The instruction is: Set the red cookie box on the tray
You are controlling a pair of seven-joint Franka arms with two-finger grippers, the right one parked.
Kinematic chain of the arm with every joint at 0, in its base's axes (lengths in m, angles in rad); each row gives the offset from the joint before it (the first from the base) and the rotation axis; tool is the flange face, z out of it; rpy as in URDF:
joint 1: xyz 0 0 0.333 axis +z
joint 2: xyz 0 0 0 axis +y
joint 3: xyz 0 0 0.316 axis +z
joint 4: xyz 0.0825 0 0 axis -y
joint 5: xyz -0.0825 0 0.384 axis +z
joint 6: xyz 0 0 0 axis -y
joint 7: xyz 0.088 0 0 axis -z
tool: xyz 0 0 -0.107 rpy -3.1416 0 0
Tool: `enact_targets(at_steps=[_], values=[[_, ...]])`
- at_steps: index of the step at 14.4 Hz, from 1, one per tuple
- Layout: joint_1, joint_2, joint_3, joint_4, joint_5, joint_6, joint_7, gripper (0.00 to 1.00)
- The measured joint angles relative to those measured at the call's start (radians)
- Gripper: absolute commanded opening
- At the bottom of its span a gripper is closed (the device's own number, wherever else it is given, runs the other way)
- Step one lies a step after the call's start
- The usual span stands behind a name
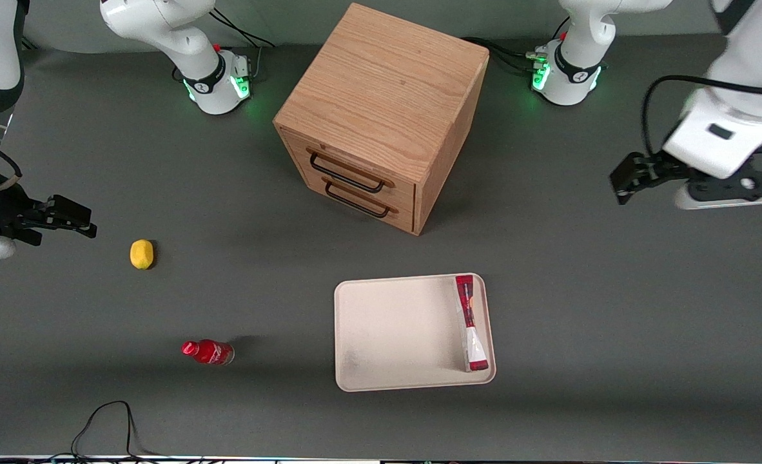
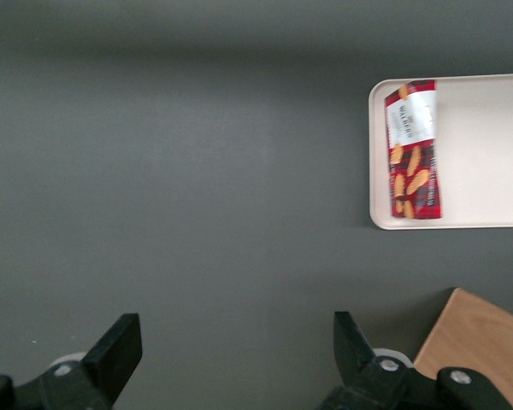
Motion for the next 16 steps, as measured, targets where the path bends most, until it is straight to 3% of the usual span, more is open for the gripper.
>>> enact_targets(at_steps=[4, 16], values=[[0.007, -0.038, 0.135, -0.033, -0.054, 0.012, 0.132, 1.0], [0.008, -0.065, 0.141, -0.068, -0.056, -0.054, 0.129, 1.0]])
